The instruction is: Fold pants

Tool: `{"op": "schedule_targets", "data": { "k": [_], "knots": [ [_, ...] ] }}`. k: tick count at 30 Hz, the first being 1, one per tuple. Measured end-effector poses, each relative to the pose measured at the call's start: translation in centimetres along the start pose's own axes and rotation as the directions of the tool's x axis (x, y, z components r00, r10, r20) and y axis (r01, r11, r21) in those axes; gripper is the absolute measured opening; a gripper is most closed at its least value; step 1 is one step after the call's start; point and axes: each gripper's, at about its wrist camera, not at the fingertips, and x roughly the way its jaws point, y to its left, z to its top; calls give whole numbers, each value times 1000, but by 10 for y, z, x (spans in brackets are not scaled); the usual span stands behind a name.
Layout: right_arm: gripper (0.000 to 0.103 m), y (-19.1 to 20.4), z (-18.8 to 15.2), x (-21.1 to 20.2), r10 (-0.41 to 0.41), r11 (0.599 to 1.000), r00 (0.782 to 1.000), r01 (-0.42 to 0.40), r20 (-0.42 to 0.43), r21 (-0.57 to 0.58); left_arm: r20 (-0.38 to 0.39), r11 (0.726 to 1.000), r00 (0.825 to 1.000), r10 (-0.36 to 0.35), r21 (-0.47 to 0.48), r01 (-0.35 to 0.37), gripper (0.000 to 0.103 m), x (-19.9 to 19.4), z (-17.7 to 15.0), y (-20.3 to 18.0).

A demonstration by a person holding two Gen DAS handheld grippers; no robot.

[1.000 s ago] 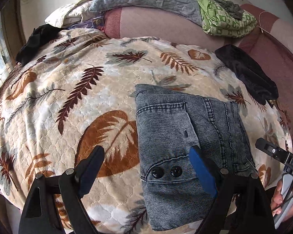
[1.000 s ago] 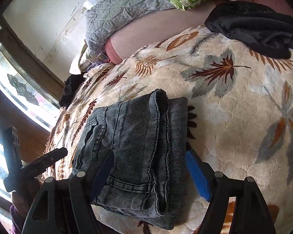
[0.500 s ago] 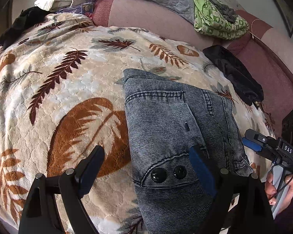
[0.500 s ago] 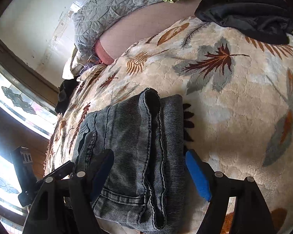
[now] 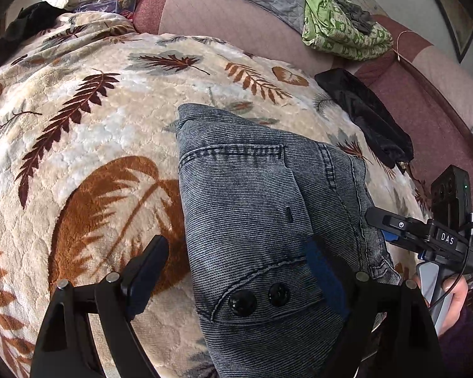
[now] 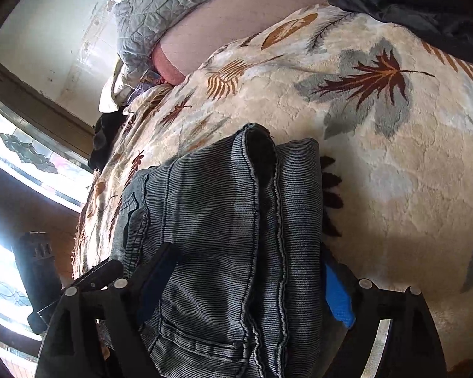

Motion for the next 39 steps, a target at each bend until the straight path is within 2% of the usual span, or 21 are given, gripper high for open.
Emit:
{"op": "schedule_targets", "data": {
  "k": [3,8,23,24,29,39],
  "knots": [
    [91,5,0,6,-21,999,1000,21,-11,-38,-22,1000,1000,-23,13,23,89,6,-1,-6],
    [91,5,2,8,-13,999,1000,12,-15,-40,-27,998,1000,9,70,-8,89,13,-4,-18],
    [90,0,-3,3,14,999,1000,-14,-7,-42,-13,999,1000,-15,47,16,87,5,-8,-13],
    [90,1,-4,3,11,999,1000,-11,-7,-45,-9,998,1000,-12,54,13,86,4,-9,-14],
    [67,4,-8,2,-15,998,1000,15,6,-55,15,996,1000,-4,86,2,77,0,-11,-19],
    [57,7,-12,1,-34,995,999,37,25,-88,37,994,999,1,112,-5,60,-4,-10,-24]
  ]
}}
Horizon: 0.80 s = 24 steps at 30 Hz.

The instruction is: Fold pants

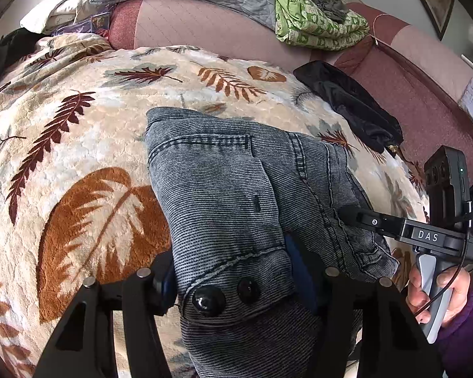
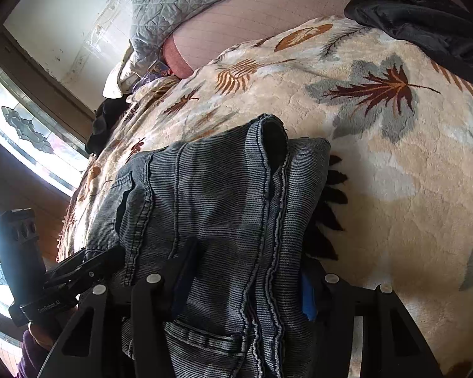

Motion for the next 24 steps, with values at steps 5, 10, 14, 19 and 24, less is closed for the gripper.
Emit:
{"op": "schedule_targets", "data": {
  "k": [5,10,14,19,24],
  "knots": [
    [47,6,1,0,2,1000,1000,-1,12,-29,9,1000,1000,-2,21,1,53,-4,1,-4],
    [34,16,2,-8,-2,997,998,7,61,-82,27,1000,1000,-10,27,9,47,-11,4,-7],
    [29,26,2,-16,-8,992,994,21,106,-127,43,999,999,-14,51,12,44,-19,12,-13],
    [27,41,11,-27,33,986,983,-2,181,-169,64,997,998,-1,73,-3,43,-27,30,-20],
    [27,53,34,-18,51,980,974,-6,220,-199,96,994,995,38,95,-48,43,-29,61,-18]
  ]
}}
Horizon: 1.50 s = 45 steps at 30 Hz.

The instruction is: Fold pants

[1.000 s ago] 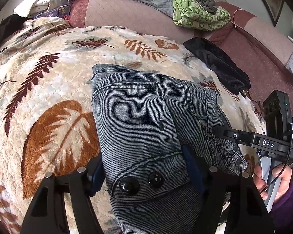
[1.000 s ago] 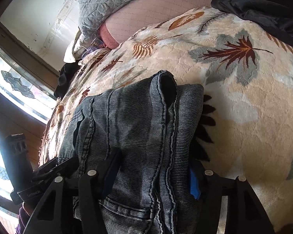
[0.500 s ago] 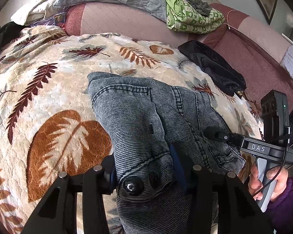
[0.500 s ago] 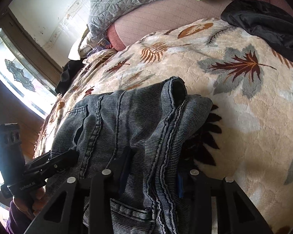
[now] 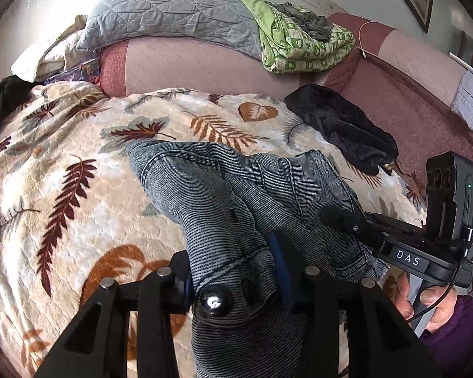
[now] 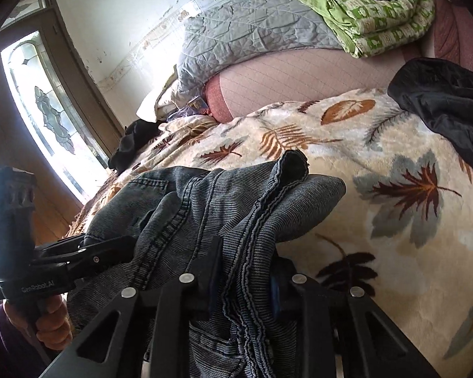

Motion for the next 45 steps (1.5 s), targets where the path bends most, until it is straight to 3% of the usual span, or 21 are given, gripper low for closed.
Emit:
{"op": "schedule_targets", "data": {
  "k": [7,13,15,17,21,24,27,31,33,34,36,40,45],
  "knots": [
    [27,-7,40,48,-6,1000,1000,6,20,15,1,996,996,85,-15,-85,43,39,43,26],
    [27,-31,54,107,-57,997,997,61,-60,57,-79,978,979,188,-78,-194,44,95,52,55],
    [33,-41,53,123,-77,995,992,83,-105,55,-115,965,964,241,-79,-251,48,109,47,62],
    [54,-51,49,134,-92,990,983,108,-157,93,-153,958,954,256,-91,-272,59,119,41,68],
    [63,-55,49,129,-97,988,981,116,-167,106,-182,935,932,315,-110,-337,72,113,41,71],
    [66,-47,50,108,-129,985,981,144,-148,96,-176,917,912,370,-90,-389,72,93,43,59],
    [66,-27,50,65,-159,986,987,161,-36,48,-107,890,889,445,-57,-452,72,56,43,36],
    [73,9,46,1,-161,985,980,168,120,-46,23,820,820,573,-18,-572,74,-6,40,1],
    [75,22,36,-31,-143,987,975,154,170,-48,74,800,797,599,-28,-599,83,-36,39,-12],
    [75,30,31,-44,-138,987,972,151,189,-53,94,798,793,602,-50,-600,88,-52,38,-17],
    [76,46,24,-68,-128,984,968,151,214,-93,143,802,789,597,-89,-591,88,-83,35,-28],
    [76,73,15,-111,-123,974,959,165,256,-153,217,795,766,606,-124,-594,88,-134,31,-48],
    [79,99,12,-150,-131,963,945,193,298,-186,278,795,746,605,-152,-588,89,-180,24,-69]
  ]
}}
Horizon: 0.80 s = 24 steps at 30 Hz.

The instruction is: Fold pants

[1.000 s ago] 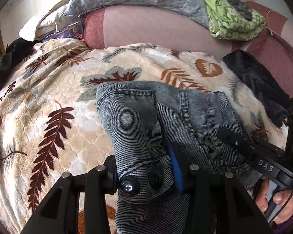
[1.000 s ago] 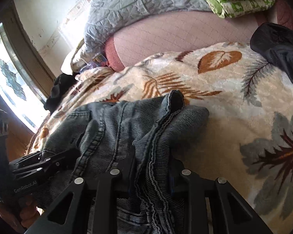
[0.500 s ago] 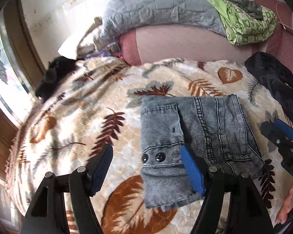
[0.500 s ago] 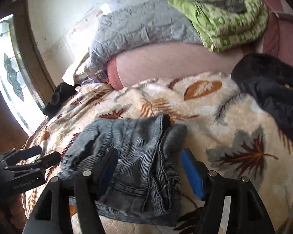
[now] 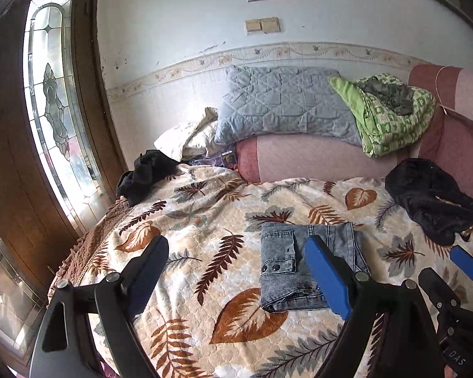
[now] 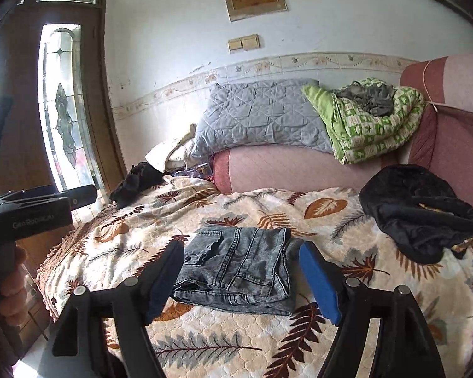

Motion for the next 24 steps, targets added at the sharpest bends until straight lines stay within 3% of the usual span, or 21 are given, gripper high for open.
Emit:
{"op": "schedule_targets", "data": {
  "k": [13,24],
  "knots": [
    [85,32,24,-66,-23,999,992,27,127,-31,81,999,996,33,-37,-30,91,-56,5,20],
    [85,43,19,-61,0,999,995,3,100,-32,89,996,994,68,-58,-63,91,-59,4,28]
  ]
}}
